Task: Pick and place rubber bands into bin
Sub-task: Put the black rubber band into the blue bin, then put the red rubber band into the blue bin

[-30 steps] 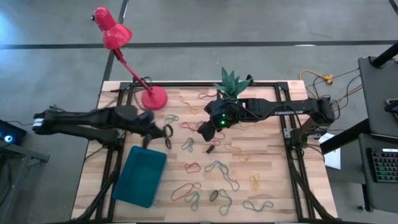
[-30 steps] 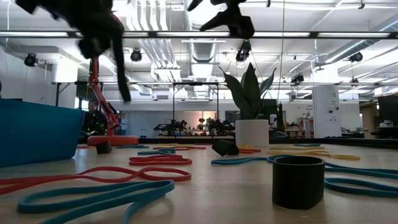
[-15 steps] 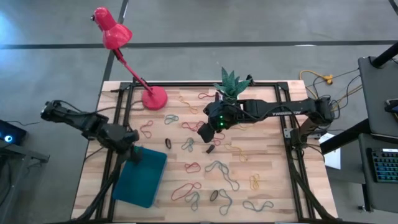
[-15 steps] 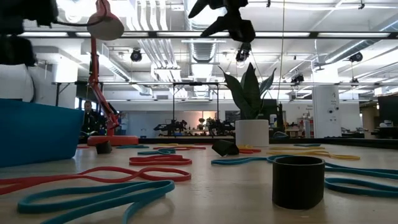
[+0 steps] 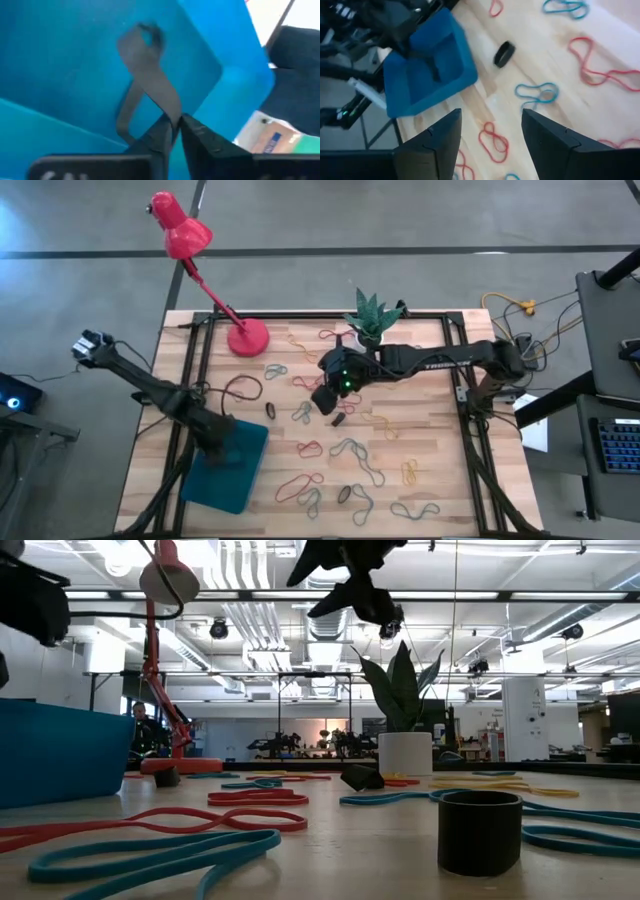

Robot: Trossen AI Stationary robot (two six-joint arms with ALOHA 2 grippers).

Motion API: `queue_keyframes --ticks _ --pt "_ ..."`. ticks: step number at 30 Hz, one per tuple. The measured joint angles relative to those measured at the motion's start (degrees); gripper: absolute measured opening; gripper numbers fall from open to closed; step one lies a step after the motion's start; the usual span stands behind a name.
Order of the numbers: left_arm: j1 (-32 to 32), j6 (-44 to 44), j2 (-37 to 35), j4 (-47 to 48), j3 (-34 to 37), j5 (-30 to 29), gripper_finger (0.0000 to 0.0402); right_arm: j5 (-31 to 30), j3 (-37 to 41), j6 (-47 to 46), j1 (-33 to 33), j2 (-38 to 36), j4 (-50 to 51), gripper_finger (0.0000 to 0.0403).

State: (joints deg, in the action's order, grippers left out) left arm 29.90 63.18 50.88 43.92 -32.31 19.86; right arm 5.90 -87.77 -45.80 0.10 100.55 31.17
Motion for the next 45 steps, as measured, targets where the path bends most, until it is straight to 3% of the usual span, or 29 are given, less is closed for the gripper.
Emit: queue_keyframes --ticks 5,11,17,21,27,32,35,41,45 --pt "1.3 -0.1 4.8 -0.3 -1.4 0.2 0.0128 1.8 0.0 9.1 1.3 2.5 6.3 0.0208" --pt "3.4 -0.5 6.2 -0.3 -3.1 2.1 0.0215 -3.6 0.0 32.8 8.2 3.1 19.7 0.0211" --pt "4.9 -0.6 4.1 -2.5 -3.2 3.7 0.0243 -6.1 1.2 47.7 15.6 3.7 22.0 0.021" --pt "5.0 -0.5 3.4 -4.1 -3.7 3.7 0.0244 -5.9 2.3 48.4 19.6 6.2 20.7 0.021" --pt "5.0 -0.5 3.4 -7.8 -3.9 3.6 0.0244 -6.1 8.8 34.6 23.2 5.5 23.2 0.021" --pt "5.0 -2.4 3.4 -8.0 -3.9 2.1 0.0244 -6.4 15.2 14.3 28.2 -1.1 24.3 0.0209" --pt "5.0 -3.9 3.3 -8.0 -3.9 0.1 0.0244 -6.1 20.1 -2.8 30.8 -6.4 24.2 0.0209" --pt "4.9 -7.7 2.6 -10.0 -3.9 -8.6 0.0244 -5.7 33.1 -37.6 33.0 -20.5 22.1 0.0209" --pt "4.1 -9.9 1.2 -9.8 -4.2 -16.7 0.0244 -6.0 40.2 -47.5 33.6 -27.1 19.6 0.0209"
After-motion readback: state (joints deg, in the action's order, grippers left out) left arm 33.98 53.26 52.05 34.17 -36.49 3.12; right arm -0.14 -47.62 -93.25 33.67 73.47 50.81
